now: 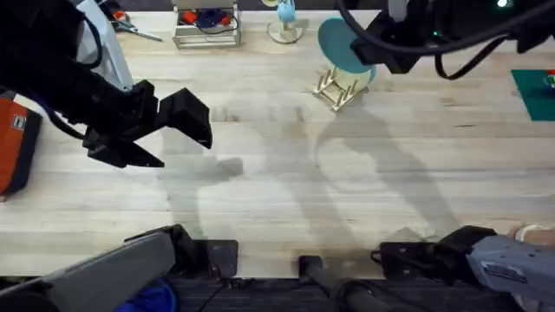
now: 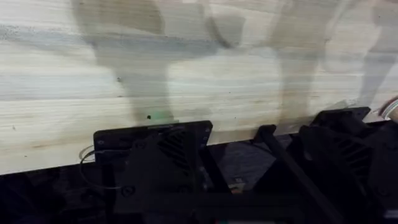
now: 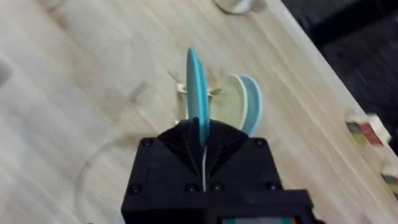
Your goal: Pick up the plates from the table one by one and place each into a slot on the dish rack.
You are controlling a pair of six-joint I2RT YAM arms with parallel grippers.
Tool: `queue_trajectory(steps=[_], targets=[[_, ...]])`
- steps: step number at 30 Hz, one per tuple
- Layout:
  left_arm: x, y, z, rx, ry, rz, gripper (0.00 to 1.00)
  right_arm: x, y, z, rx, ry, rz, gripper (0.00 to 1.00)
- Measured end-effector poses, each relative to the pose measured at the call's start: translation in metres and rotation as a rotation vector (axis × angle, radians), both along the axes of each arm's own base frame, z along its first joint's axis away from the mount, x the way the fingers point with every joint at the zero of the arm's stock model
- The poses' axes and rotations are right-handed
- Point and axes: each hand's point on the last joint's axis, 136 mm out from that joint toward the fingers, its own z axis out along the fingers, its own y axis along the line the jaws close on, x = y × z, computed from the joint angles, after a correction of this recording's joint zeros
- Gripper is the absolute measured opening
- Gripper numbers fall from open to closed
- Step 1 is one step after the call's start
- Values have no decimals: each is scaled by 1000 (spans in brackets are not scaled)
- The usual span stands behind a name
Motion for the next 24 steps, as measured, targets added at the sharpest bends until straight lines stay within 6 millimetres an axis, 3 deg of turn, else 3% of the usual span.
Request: queue_trajectory(steps=[10, 24], targets=[[0, 0, 0, 0, 0, 0, 993, 8, -18, 0, 46, 20, -29, 30], [0, 0, 0, 0, 0, 0, 994, 13, -13, 0, 69, 20, -17, 30]])
